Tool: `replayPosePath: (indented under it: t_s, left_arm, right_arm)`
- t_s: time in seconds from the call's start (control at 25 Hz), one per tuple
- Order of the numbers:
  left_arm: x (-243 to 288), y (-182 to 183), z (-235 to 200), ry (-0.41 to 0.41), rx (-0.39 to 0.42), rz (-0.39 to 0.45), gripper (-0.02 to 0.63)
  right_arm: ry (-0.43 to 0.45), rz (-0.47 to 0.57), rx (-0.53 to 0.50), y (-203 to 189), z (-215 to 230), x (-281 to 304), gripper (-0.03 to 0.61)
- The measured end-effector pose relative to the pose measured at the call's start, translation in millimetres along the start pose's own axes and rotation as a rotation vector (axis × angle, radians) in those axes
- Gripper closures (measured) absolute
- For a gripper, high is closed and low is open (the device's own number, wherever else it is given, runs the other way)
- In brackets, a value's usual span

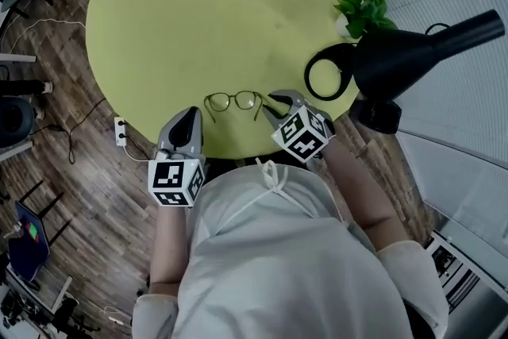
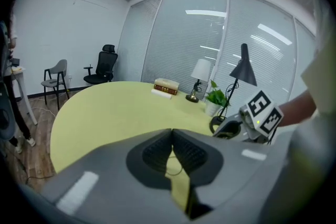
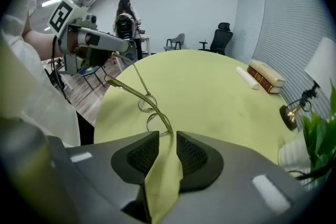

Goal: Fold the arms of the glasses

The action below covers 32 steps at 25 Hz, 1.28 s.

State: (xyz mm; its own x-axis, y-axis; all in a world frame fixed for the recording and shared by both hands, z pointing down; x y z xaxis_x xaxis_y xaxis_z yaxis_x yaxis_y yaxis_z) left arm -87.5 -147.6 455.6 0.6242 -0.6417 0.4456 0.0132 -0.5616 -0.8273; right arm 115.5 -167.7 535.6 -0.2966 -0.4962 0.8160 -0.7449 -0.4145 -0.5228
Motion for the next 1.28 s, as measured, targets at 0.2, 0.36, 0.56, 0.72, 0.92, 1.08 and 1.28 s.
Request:
replayPosePath:
  t_s: [0.2, 0.36, 0.56, 0.72, 0.92, 1.08, 1.28]
  left_arm:
    - [4.4, -4.6, -9.4, 0.009, -0.068, 0.0, 0.607]
    - [6.0, -8.0, -15.8, 0.026, -0.072, -0.011, 0.607]
    - [7.6, -12.6, -20.5, 0.04, -0.087, -0.018, 0.606]
    - [11.1, -20.6, -23.1, 0.049, -0.092, -0.044, 0.607]
    - [13.7, -29.2, -27.7, 0.058, -0.099, -0.069, 0.606]
    - [16.0, -32.8, -28.9, 0.052, -0.095, -0.091, 0.607]
    - [22.2, -30.2, -25.8, 0.03, -0.074, -0.094, 0.606]
  right_arm:
    - [0.07, 0.039, -0.185, 10.6, -4.5, 4.4, 0.469]
    - [0.068, 0.067, -0.294, 18.6, -3.6, 6.4, 0.469]
    - [0.101, 0.092, -0.381, 25.0, -4.3, 6.6, 0.513]
    - [0.102, 0.099, -0.422, 26.2, -1.8, 8.4, 0.558]
    - [0.096, 0.105, -0.46, 26.8, -2.8, 7.6, 0.56]
    - [0.086, 0.109, -0.476, 27.2, -6.2, 5.9, 0.561]
    - [0.075, 0.113, -0.484, 27.6, -8.3, 4.5, 0.561]
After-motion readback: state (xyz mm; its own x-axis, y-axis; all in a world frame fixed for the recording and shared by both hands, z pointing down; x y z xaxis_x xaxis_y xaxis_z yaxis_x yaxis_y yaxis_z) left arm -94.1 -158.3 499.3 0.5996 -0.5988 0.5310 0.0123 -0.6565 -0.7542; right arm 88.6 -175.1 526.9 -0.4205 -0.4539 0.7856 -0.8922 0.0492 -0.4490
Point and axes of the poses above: the fingertips, and each gripper's own axes: x forward along the fingers, z to its right, y out of its top, the point moved 5 cm from there along -x, backward along the fingers, and after that the axes turned 15 degrees about -y, right-handed, at the moved point
